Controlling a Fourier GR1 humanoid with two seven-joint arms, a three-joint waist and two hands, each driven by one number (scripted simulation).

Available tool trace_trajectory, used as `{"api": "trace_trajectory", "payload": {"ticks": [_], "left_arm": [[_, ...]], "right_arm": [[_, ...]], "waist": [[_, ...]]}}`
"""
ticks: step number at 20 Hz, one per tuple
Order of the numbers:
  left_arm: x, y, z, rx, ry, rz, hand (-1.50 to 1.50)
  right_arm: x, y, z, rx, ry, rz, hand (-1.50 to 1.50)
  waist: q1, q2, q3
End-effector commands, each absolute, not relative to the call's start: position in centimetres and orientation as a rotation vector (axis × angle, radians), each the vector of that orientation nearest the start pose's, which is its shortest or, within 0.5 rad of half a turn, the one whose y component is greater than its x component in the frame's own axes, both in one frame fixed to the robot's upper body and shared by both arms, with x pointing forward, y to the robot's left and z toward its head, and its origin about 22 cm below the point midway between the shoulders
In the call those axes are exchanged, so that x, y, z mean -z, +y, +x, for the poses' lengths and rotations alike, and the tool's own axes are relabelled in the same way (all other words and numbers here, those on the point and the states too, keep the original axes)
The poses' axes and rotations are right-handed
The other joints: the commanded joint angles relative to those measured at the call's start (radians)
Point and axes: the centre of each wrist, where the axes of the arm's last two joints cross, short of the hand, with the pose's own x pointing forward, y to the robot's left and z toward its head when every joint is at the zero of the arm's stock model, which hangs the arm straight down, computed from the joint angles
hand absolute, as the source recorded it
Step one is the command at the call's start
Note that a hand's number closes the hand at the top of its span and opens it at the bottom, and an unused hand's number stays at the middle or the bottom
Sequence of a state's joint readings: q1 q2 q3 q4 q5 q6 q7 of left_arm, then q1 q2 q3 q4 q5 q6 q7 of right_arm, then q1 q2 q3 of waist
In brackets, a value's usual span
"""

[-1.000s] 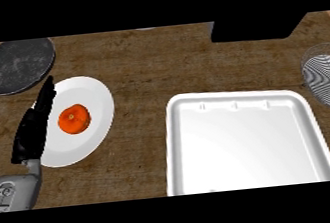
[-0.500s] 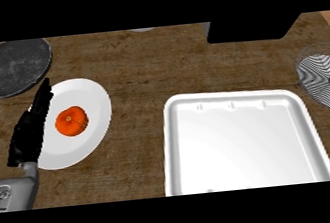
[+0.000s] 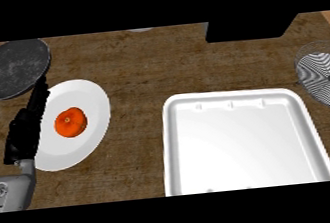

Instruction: Pick the cupcake from the tray and place it in the tiered basket

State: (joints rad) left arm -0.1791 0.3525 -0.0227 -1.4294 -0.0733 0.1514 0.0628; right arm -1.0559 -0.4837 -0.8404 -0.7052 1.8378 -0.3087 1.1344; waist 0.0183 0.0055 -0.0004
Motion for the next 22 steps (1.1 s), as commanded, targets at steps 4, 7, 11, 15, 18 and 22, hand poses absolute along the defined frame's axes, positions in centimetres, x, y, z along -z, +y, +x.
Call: {"api": "trace_trajectory", "payload": {"ticks": [4,7,11,15,18,22], "left_arm": [[-3.3,30.1,28.2,0.236,-1.529,0.448,0.00],[-2.5,29.3,27.5,0.227,-1.527,0.407,0.00],[-2.8,31.1,27.5,0.223,-1.513,0.444,0.00],[-2.6,30.8,27.3,0.228,-1.508,0.456,0.00],[-1.7,30.8,26.9,0.212,-1.496,0.466,0.00],[-2.6,29.5,27.9,0.224,-1.515,0.429,0.00]], "right_arm": [[-24.1,-38.9,40.9,0.778,-0.381,-1.884,-1.50],[-26.3,-37.6,40.4,0.860,-0.353,-1.869,-1.50],[-25.6,-35.0,39.5,0.984,-0.351,-1.765,-1.50],[-25.4,-31.7,37.8,1.005,-0.359,-1.718,-1.50],[-25.7,-28.9,35.4,1.017,-0.427,-1.713,-1.50],[-25.8,-28.1,32.4,1.058,-0.508,-1.776,-1.50]], "waist": [[-0.011,-0.006,-0.001],[-0.014,-0.012,-0.002],[-0.027,-0.020,-0.002],[-0.041,-0.027,-0.002],[-0.053,-0.032,-0.003],[-0.025,-0.027,-0.002]]}}
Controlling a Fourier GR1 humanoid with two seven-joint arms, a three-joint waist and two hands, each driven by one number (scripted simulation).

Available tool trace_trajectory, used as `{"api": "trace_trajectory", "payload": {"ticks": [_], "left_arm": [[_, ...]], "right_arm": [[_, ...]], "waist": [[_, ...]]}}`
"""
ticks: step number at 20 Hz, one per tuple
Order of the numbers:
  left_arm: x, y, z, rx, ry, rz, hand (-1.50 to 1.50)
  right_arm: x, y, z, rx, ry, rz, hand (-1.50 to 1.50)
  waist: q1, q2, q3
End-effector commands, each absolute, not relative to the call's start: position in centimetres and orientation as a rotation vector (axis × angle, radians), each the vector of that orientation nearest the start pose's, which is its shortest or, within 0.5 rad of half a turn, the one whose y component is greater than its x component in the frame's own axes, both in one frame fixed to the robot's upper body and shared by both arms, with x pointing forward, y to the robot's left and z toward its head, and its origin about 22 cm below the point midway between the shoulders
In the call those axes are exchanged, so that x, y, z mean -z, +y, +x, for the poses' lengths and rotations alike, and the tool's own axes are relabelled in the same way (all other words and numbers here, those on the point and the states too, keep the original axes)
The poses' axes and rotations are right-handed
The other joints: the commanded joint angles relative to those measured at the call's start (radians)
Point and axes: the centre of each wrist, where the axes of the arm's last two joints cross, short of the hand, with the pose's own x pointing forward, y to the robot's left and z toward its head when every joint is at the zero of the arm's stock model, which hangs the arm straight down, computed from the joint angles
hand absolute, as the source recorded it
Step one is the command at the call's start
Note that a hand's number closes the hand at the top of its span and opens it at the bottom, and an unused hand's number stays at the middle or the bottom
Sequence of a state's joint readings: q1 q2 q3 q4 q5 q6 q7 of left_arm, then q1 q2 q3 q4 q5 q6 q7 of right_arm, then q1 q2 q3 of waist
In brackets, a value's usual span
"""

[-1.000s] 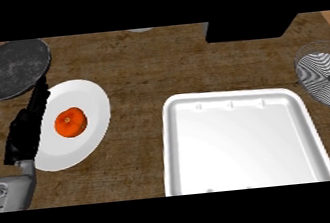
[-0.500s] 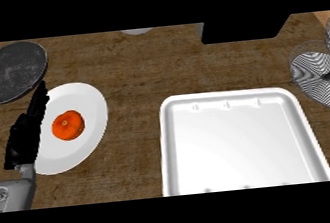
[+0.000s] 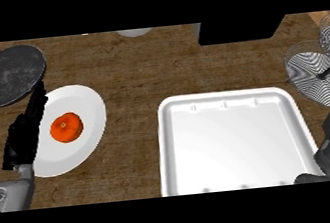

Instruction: Pick the cupcake from the tray and place it in the tiered basket

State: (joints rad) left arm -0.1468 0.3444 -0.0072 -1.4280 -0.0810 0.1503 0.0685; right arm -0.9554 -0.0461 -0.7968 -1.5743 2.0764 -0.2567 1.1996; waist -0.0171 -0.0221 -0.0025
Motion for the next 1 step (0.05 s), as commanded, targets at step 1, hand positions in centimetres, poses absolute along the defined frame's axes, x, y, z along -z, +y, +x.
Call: {"api": "trace_trajectory", "payload": {"ticks": [1], "left_arm": [[-2.10,28.45,27.85,0.237,-1.516,0.431,0.00]], "right_arm": [[-26.64,-27.33,31.85,1.066,-0.517,-1.767,-1.50]], "waist": [[0.016,0.005,0.000]]}}
